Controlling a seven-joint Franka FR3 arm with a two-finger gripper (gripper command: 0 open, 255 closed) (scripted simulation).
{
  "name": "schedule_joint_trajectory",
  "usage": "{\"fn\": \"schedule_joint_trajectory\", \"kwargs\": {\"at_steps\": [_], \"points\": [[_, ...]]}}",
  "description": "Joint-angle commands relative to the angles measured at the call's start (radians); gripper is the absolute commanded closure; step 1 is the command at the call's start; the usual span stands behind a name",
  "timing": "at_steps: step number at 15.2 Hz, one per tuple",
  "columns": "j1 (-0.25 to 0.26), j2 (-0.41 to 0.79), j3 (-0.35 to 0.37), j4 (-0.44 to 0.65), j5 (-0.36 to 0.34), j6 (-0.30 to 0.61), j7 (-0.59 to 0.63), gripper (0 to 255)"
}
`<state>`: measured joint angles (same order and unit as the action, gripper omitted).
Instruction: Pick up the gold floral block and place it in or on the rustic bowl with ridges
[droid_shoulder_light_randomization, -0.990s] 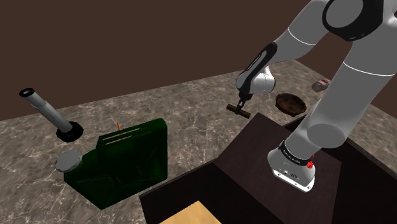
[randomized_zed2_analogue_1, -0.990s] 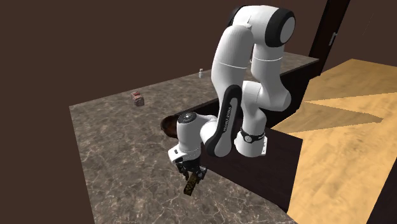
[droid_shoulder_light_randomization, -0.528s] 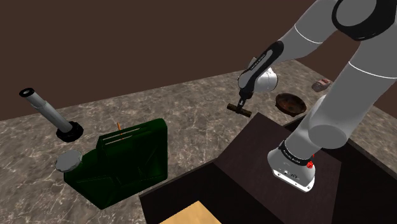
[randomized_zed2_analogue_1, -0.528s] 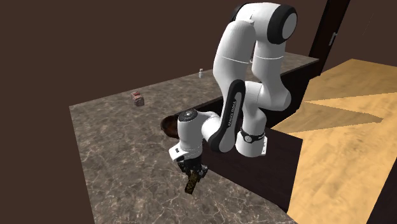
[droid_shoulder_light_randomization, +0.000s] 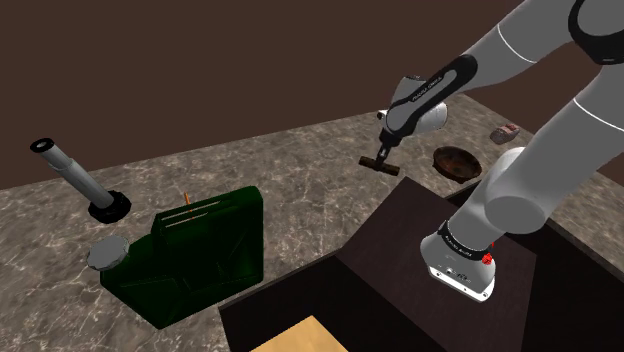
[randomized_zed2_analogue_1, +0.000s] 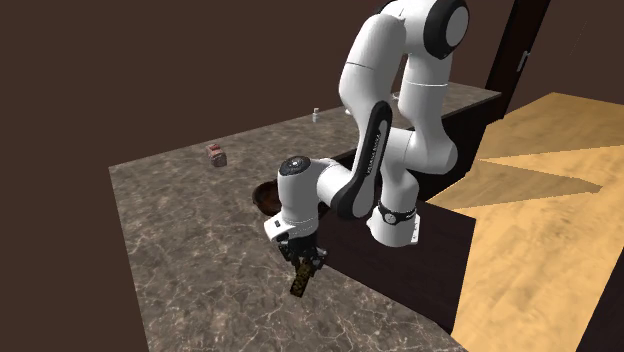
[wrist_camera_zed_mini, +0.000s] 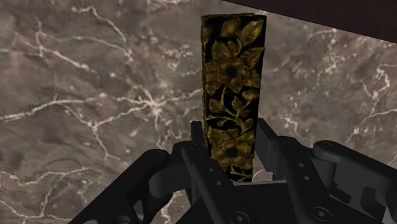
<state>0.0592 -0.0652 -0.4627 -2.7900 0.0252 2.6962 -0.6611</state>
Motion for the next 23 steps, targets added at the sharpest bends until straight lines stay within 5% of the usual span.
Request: {"fn": "schedule_joint_trajectory", "kwargs": {"at_steps": [1, 19, 23], "points": [[-0.009, -0.039, 0.003, -0.003, -0.041, -0.032, 0.032, 255], [-0.075, -0.317, 0.061, 0.053, -0.174, -0.355, 0.142, 255], [-0.155, -0.368, -0.006, 0.029, -0.239, -0.379, 0.052, 255]]}}
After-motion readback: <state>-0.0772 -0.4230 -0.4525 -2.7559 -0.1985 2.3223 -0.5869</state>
